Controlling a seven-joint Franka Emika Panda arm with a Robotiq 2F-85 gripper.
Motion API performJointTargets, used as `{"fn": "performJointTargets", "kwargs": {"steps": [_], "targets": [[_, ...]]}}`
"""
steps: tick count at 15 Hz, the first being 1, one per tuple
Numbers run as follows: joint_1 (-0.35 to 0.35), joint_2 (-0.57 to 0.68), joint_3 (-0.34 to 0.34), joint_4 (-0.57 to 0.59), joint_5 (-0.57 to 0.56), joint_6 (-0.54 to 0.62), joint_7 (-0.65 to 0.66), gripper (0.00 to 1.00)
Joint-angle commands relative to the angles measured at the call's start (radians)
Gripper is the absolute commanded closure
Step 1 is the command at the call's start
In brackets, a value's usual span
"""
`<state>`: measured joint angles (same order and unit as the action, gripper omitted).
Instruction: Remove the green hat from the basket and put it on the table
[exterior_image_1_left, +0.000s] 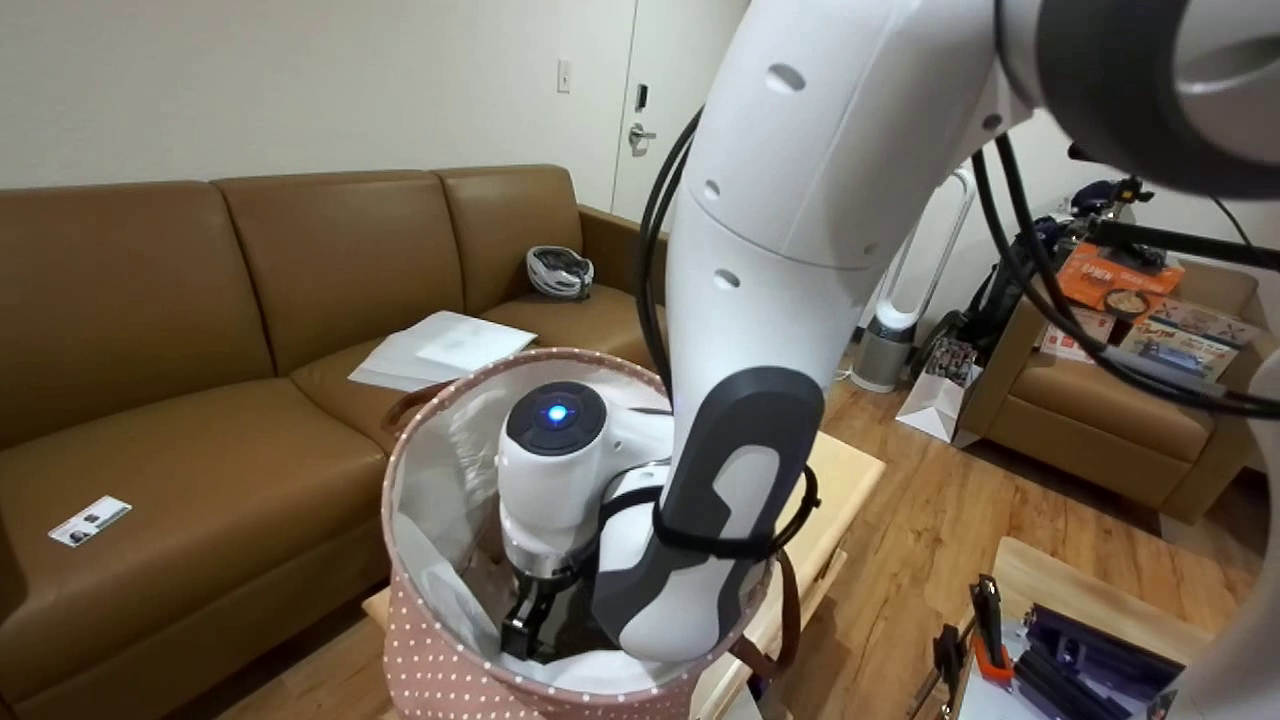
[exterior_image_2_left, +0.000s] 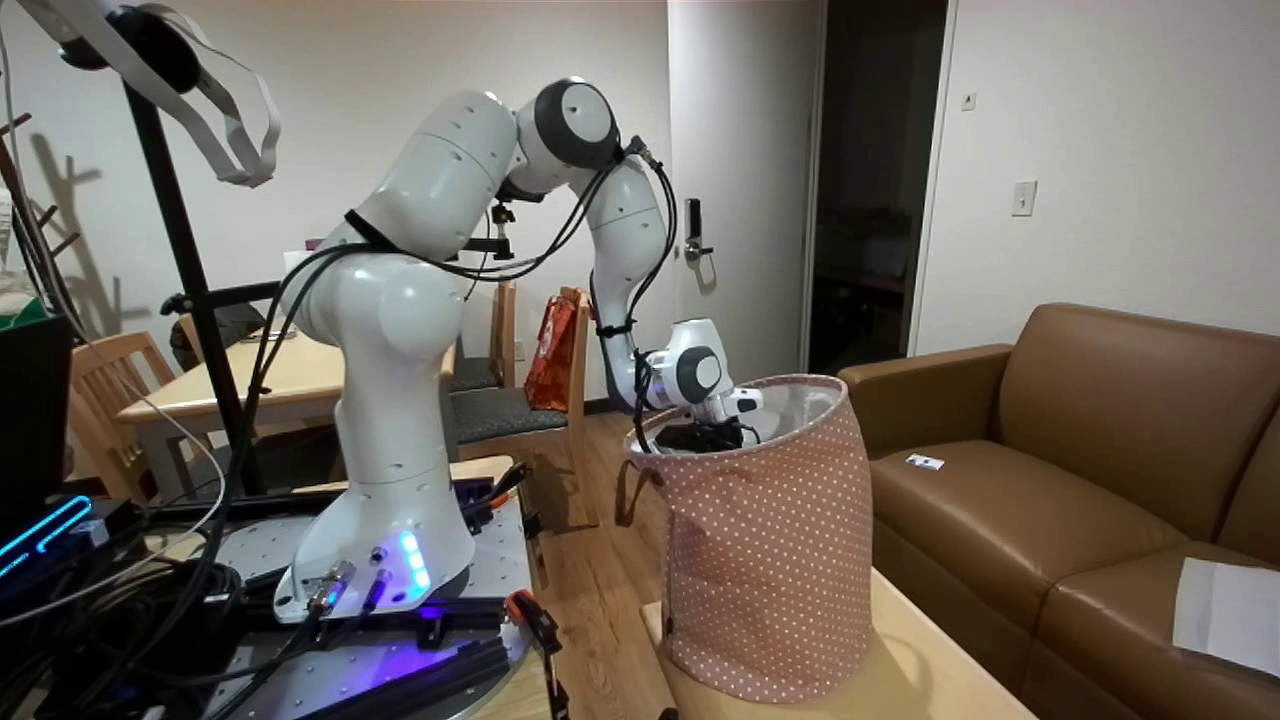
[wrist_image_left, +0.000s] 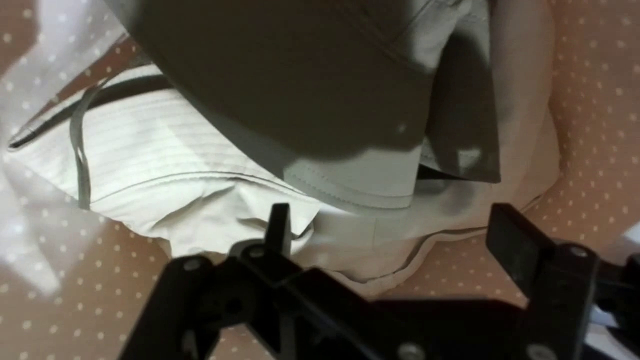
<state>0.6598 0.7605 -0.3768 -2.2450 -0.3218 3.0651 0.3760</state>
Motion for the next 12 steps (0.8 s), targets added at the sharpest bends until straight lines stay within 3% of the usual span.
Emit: {"fn": "performJointTargets", "kwargs": {"steps": [1, 3, 5, 6, 7, 11, 12], "targets": [[0.070, 0.088, -0.068, 0.056, 0.044, 0.037, -0.049, 0.00], [0.099, 0.115, -0.096, 0.076, 0.057, 0.049, -0.047, 0.00], [0.173, 0.149, -0.165, 0.099, 0.076, 0.071, -0.027, 0.00], [0.225, 0.161, -0.217, 0.103, 0.086, 0.071, -0.024, 0.06], [0.282, 0.177, -0.275, 0.099, 0.100, 0.084, -0.022, 0.01], [0.509, 0.251, -0.514, 0.063, 0.187, 0.150, -0.032, 0.00], [0.542, 0.262, -0.547, 0.052, 0.218, 0.155, -0.038, 0.00]]}}
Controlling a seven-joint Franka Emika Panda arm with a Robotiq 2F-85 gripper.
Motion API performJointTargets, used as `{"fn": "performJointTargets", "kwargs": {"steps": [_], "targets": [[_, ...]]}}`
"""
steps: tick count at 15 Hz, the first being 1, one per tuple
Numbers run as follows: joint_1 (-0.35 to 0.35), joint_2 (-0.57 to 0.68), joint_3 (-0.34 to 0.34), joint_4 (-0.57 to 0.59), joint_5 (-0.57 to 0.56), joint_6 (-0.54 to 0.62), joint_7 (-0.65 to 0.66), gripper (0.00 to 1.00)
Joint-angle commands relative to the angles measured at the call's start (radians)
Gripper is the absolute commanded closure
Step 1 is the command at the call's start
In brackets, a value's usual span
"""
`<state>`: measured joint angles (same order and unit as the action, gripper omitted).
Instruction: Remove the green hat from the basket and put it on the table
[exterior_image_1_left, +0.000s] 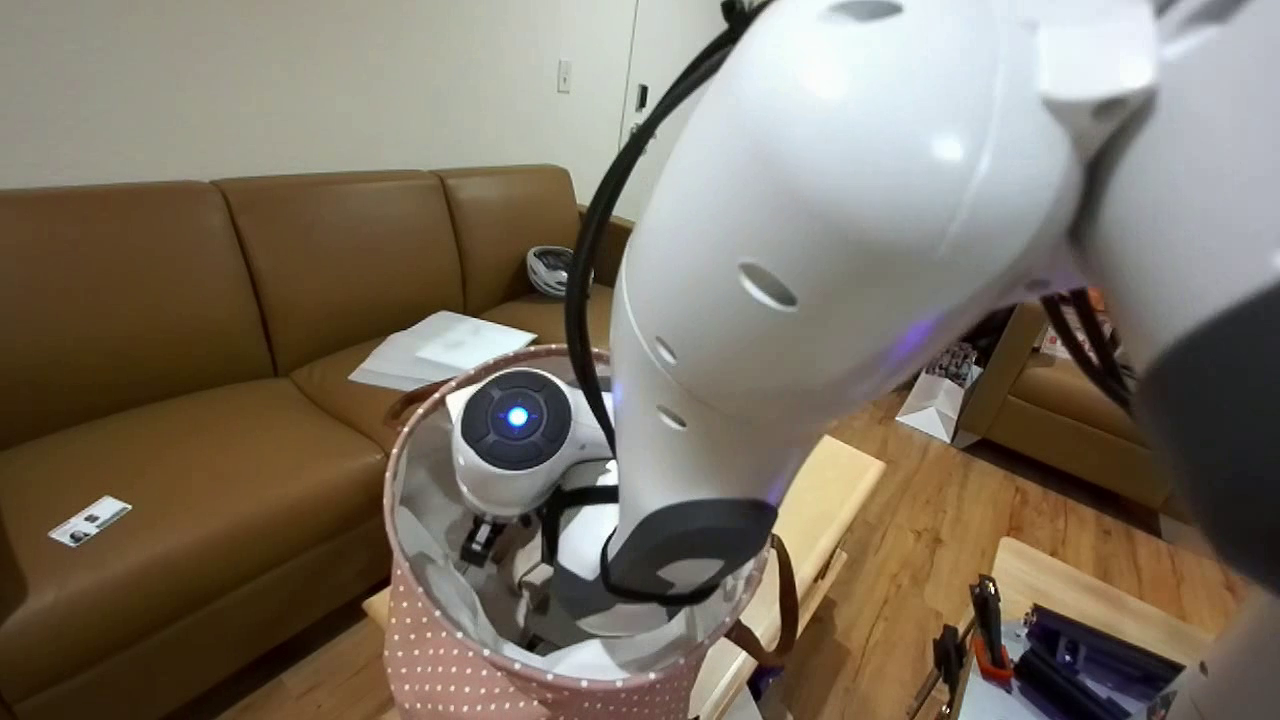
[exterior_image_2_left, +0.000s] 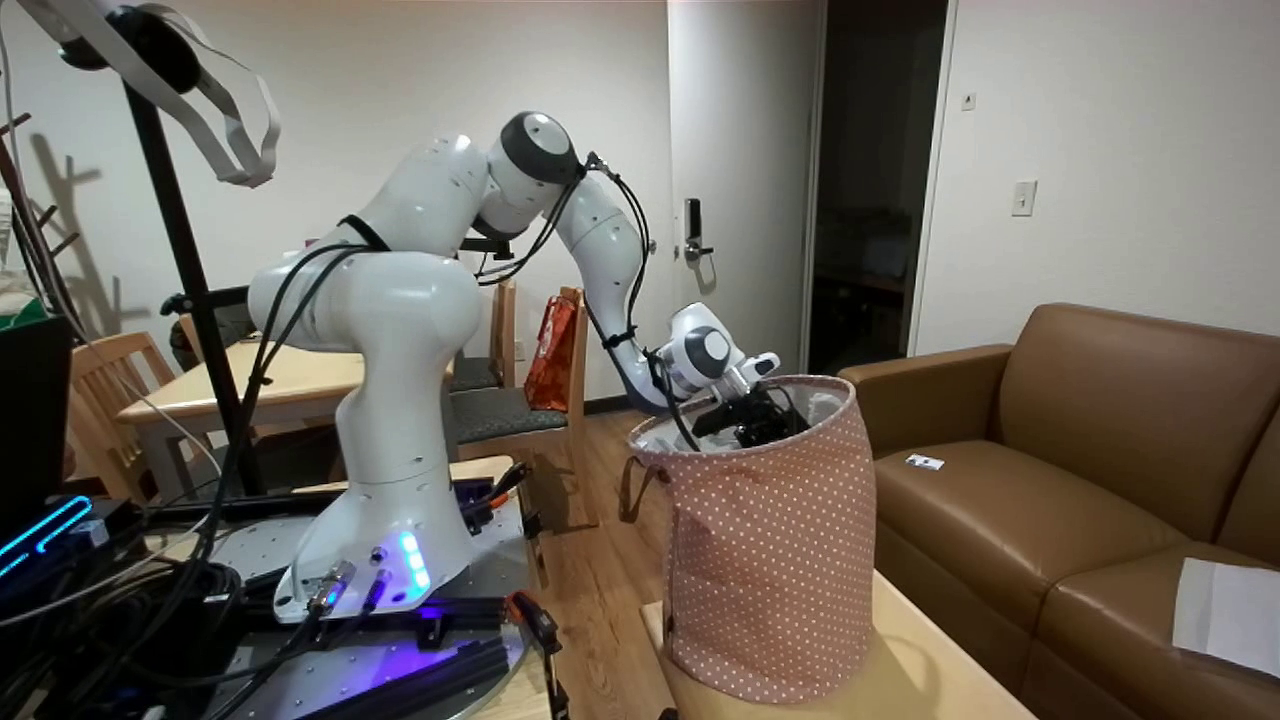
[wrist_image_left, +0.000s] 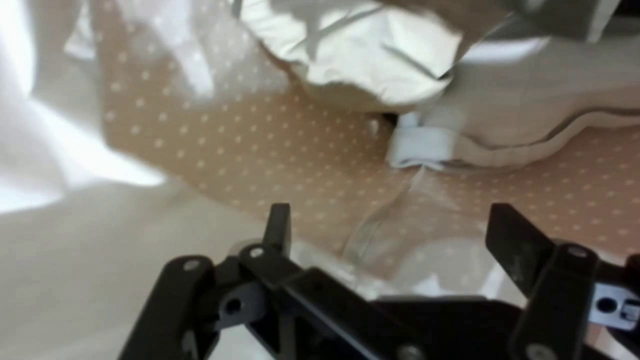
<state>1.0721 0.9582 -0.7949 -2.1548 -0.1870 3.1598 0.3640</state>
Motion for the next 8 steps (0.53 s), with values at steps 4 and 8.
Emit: {"fn": "performJointTargets", "kwargs": {"steps": [4, 8], "targets": [[0.212, 0.095, -0.216, -0.087, 0.174, 0.076, -0.059, 0.00], [0.105, -0.035, -0.083, -0.110, 0.130, -0.005, -0.196, 0.00]]}}
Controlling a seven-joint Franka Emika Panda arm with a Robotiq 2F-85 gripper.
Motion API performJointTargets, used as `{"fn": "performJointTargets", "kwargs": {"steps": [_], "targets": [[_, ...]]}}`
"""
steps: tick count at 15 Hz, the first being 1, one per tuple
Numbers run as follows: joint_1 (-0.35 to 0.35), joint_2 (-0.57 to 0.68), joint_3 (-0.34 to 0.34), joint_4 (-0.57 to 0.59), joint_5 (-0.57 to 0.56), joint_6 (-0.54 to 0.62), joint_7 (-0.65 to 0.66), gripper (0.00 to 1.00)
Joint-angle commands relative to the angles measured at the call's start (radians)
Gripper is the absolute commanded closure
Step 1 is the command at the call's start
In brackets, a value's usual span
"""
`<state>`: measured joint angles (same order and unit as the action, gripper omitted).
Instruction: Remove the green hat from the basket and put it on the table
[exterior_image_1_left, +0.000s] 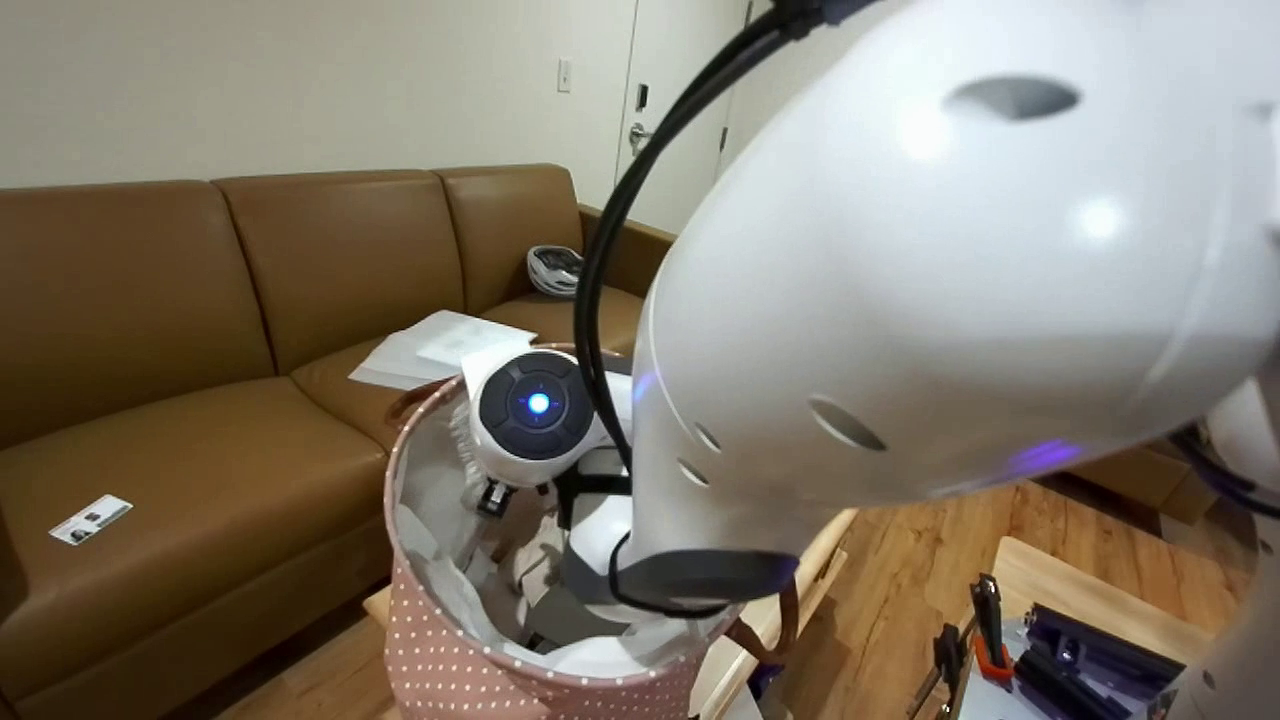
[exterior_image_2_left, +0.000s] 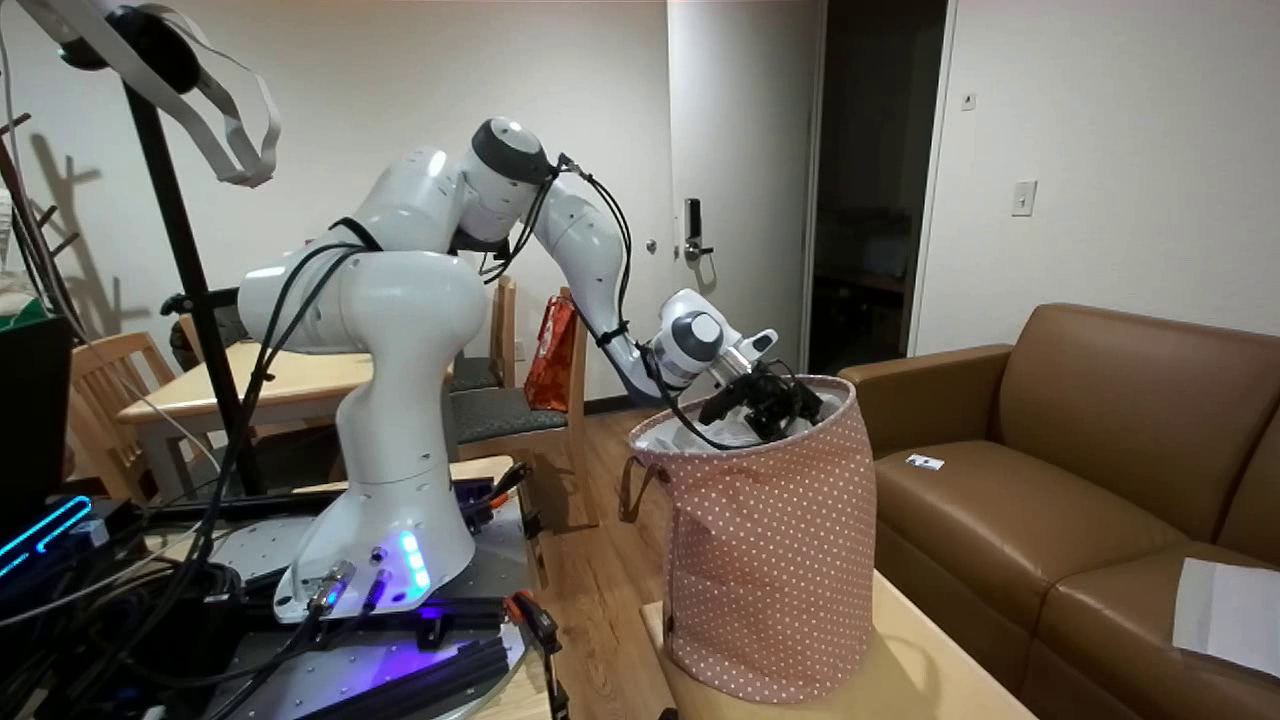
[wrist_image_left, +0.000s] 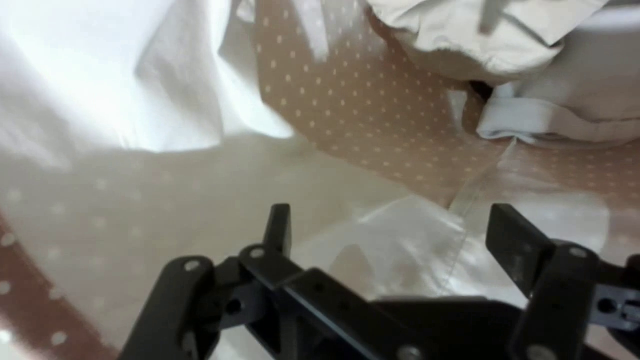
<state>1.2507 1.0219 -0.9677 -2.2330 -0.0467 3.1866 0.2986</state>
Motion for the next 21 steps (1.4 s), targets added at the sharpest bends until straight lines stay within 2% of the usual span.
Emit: {"fn": "performJointTargets", "kwargs": {"steps": [1, 3, 6, 10, 12, 16, 17, 19, 20, 21], "targets": [[-0.107, -0.114, 0.132, -0.028, -0.014, -0.031, -0.152, 0.00], [-0.184, -0.153, 0.216, -0.007, -0.028, -0.071, -0.203, 0.00], [-0.317, -0.201, 0.337, 0.044, -0.056, -0.206, -0.271, 0.00], [-0.478, -0.219, 0.463, 0.158, -0.134, -0.508, -0.289, 0.00], [-0.584, -0.233, 0.553, 0.217, -0.184, -0.658, -0.300, 0.00], [-0.811, -0.208, 0.790, 0.354, -0.200, -0.902, -0.368, 0.00], [-0.865, -0.201, 0.850, 0.370, -0.190, -0.924, -0.386, 0.00], [-0.933, -0.174, 0.928, 0.393, -0.173, -0.885, -0.378, 0.00], [-0.955, -0.165, 0.952, 0.393, -0.173, -0.854, -0.367, 0.25], [-0.974, -0.160, 0.970, 0.387, -0.173, -0.820, -0.357, 0.26]]}}
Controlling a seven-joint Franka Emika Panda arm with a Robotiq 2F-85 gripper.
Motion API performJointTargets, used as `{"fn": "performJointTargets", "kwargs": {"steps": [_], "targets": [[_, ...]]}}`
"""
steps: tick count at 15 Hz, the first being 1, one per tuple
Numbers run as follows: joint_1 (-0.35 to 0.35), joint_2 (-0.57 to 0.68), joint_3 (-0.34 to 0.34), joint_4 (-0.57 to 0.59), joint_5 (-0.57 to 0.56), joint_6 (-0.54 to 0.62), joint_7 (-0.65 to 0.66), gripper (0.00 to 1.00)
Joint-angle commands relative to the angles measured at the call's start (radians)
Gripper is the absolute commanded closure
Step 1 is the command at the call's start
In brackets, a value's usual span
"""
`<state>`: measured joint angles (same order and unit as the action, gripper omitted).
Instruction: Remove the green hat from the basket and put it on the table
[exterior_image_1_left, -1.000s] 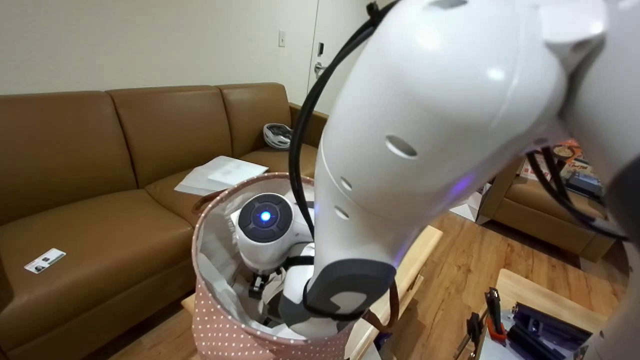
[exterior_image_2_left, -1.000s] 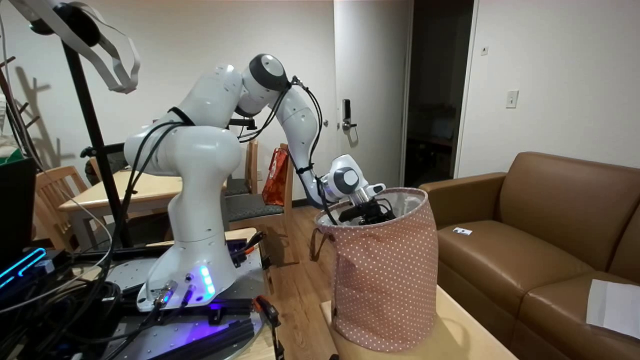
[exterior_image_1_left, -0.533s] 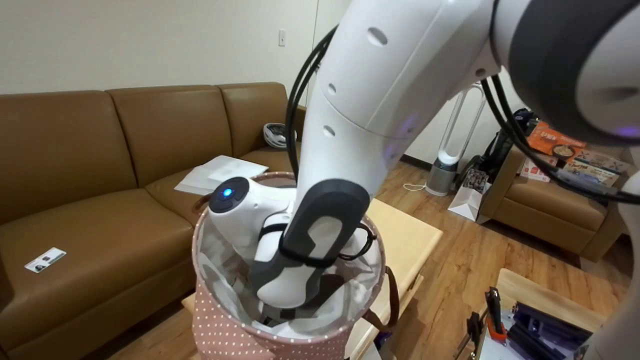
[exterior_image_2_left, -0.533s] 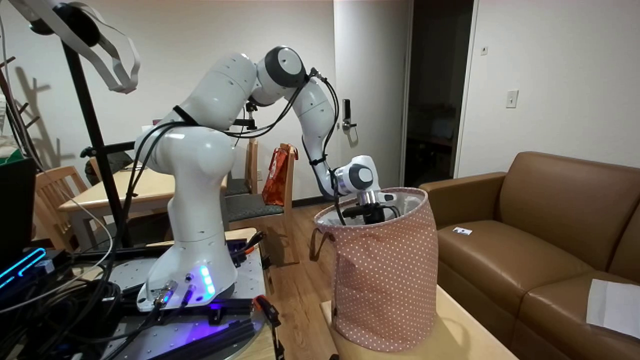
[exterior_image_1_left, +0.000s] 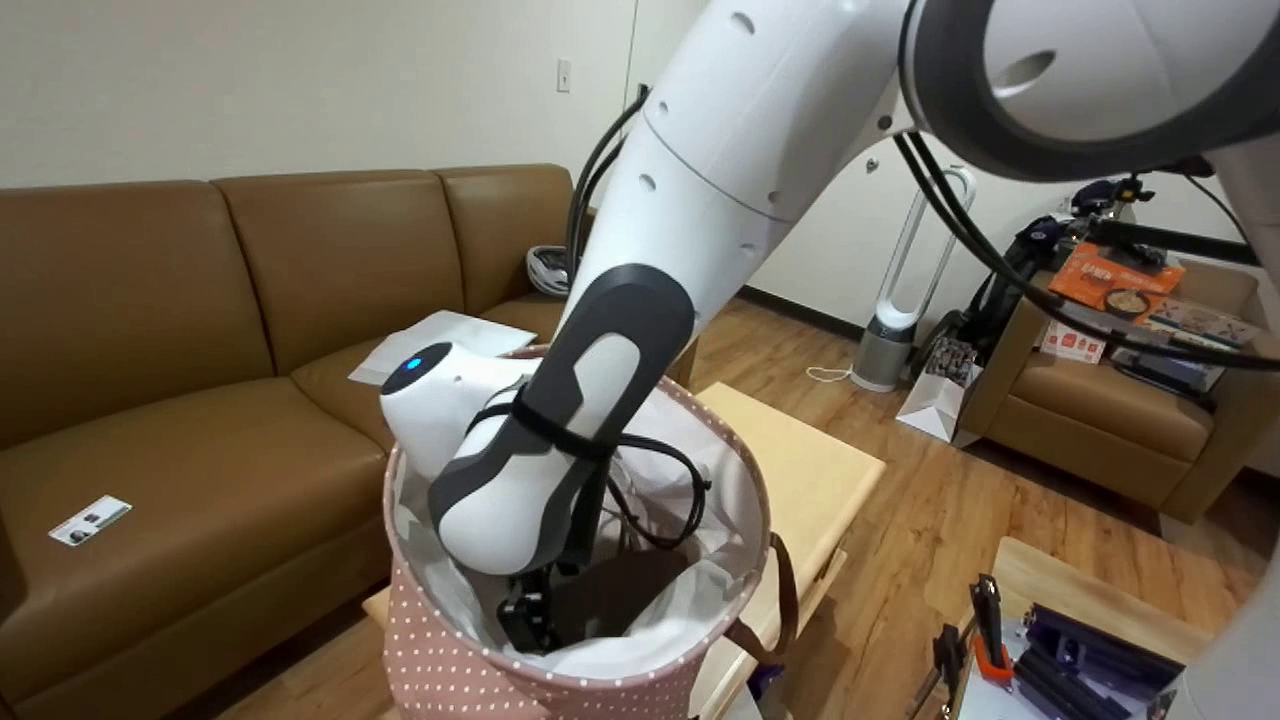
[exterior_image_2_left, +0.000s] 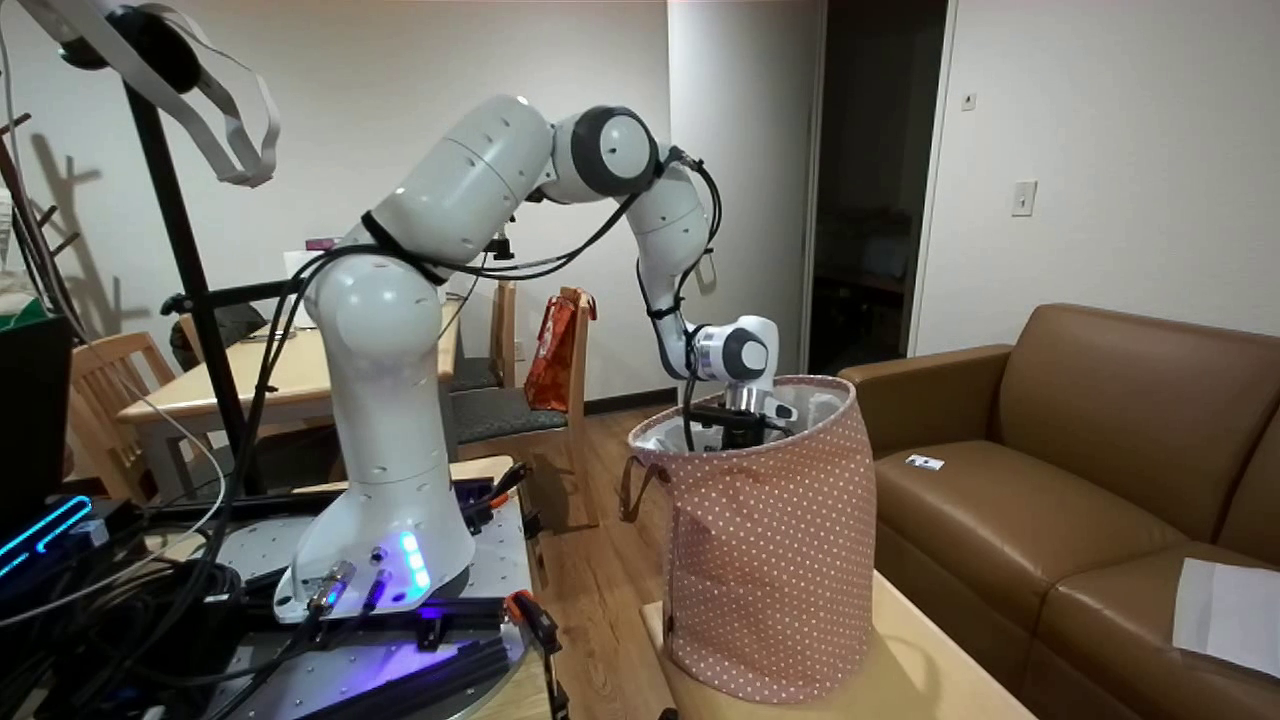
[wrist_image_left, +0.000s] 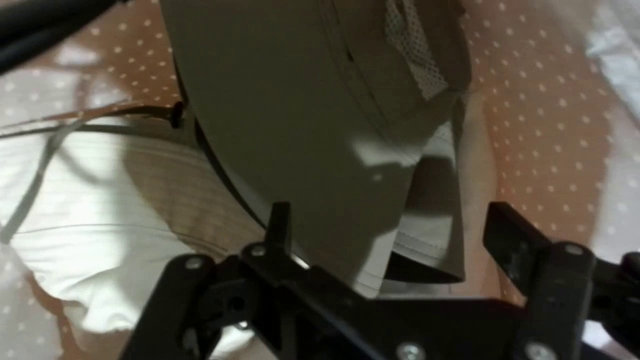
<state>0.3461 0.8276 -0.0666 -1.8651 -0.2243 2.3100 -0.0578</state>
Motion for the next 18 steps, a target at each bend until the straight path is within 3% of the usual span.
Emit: {"fn": "performJointTargets", "kwargs": {"steps": [1, 10, 12, 13, 14, 15, 16, 18], "targets": [[-0.083, 0.041, 0.080, 0.018, 0.002, 0.083, 0.002, 0.33], [-0.146, 0.007, 0.076, -0.025, 0.009, 0.242, 0.014, 0.93], [-0.153, 0.005, 0.073, -0.020, 0.007, 0.263, 0.015, 1.00], [-0.150, 0.002, 0.066, -0.022, 0.000, 0.276, 0.020, 1.00], [-0.156, 0.002, 0.069, -0.024, 0.003, 0.293, 0.016, 0.68], [-0.159, 0.003, 0.070, -0.025, 0.004, 0.313, 0.015, 0.73], [-0.158, 0.005, 0.064, -0.028, 0.001, 0.339, 0.019, 0.73], [-0.147, 0.002, 0.043, -0.035, -0.011, 0.372, 0.030, 0.62]]}}
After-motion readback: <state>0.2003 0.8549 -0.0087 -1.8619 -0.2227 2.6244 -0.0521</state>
